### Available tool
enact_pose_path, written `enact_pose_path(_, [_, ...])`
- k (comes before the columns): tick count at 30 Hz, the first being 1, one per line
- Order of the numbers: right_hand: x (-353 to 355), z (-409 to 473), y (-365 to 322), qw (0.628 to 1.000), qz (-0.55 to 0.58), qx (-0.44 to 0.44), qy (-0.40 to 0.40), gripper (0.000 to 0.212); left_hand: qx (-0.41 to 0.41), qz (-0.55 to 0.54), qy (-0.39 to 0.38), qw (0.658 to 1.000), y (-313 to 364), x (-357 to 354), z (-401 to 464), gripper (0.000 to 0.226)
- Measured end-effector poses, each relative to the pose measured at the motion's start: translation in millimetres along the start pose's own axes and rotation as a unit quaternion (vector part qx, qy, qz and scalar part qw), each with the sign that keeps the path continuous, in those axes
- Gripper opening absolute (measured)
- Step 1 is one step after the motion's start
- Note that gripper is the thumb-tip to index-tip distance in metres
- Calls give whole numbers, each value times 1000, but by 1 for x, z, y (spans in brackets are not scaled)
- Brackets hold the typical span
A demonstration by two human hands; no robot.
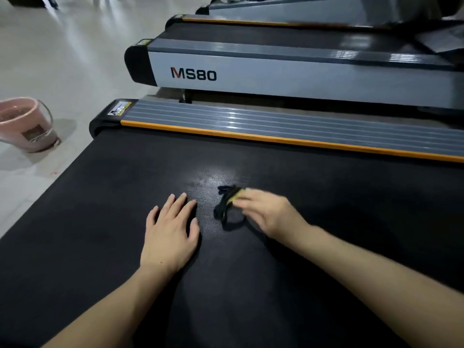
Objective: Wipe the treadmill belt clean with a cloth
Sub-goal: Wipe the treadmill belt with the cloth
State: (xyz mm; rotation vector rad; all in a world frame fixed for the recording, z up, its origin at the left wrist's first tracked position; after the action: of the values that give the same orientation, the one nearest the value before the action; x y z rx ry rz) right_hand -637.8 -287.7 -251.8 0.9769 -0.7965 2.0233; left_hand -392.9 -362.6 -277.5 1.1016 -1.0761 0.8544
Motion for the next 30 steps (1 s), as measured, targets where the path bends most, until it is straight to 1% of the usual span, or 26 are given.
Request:
enact_pose_path(1, [-1, 17, 23, 999, -28, -18, -1, 26, 0, 1, 1, 1000, 0, 0, 0, 56])
enact_pose_path(2, [-2, 38, 48, 997, -59, -57, 0, 27, 0, 1, 2, 1000, 1, 0, 1, 56])
enact_pose_path(4, [-6, 73, 87, 983, -87, -161, 2, 28, -2, 2, 5, 1000, 1, 1, -1, 56])
enact_pose_path(6, [-11, 92, 100, 970, -104, -221, -4, 28, -2, 5, 7, 1000, 0, 1, 0, 55])
enact_pose_path(8, [-11, 93, 91, 964, -96, -246, 17, 27, -5, 3, -2, 1000, 0, 1, 1, 54])
enact_pose_path(9, [-10, 86, 79, 967, -85, -238, 31, 26, -5, 4, -2, 1000, 0, 1, 0, 54])
enact_pose_path(11, [-12, 63, 45, 979, -63, -188, 39, 25, -5, 6, 1, 1000, 0, 1, 0, 54])
enact_pose_path(14, [-14, 25, -11, 997, 9, -71, 39, 24, -7, 6, 1, 1000, 1, 1, 0, 54])
enact_pose_path(15, [-14, 16, -21, 998, 28, -39, 31, 24, -7, 6, 2, 1000, 1, 0, 0, 54])
enact_pose_path(17, [-14, 18, -12, 1000, 19, 4, 10, 25, -6, 7, 2, 1000, 2, 0, 0, 54])
enact_pose_path(18, [-15, 30, 5, 1000, 0, 3, 1, 26, -6, 7, 3, 1000, 2, 0, 0, 54])
enact_pose_path(19, [-16, 46, 28, 999, -27, -26, -1, 26, -6, 7, 4, 1000, 2, 0, 1, 54])
enact_pose_path(22, [-16, 93, 90, 979, -84, -188, 12, 28, -9, 6, 5, 1000, 1, 0, 0, 53])
enact_pose_path(24, [-19, 103, 99, 967, -93, -236, 16, 28, -8, 9, 5, 1000, 0, 0, 1, 53])
enact_pose_path(26, [-18, 95, 78, 967, -68, -244, 35, 27, -8, 11, -2, 1000, 1, 0, 2, 54])
enact_pose_path(27, [-18, 83, 60, 971, -57, -228, 39, 26, -6, 13, -3, 1000, 2, 0, 2, 55])
enact_pose_path(30, [-13, 34, -18, 989, -28, -135, 57, 26, 1, 3, -1, 1000, 2, 0, 2, 57])
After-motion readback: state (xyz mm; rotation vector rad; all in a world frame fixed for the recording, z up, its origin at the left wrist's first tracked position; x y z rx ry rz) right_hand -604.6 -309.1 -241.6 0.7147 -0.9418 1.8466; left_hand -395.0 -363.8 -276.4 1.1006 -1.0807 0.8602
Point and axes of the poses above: each hand's wrist, its own z-axis towards the middle knuckle, its own x-axis out of the back of the hand, y = z × x, the point moved 2 cm from there along z, towards the middle knuckle, and after that the axes turned 13 degrees about x, right-handed, at the moved point
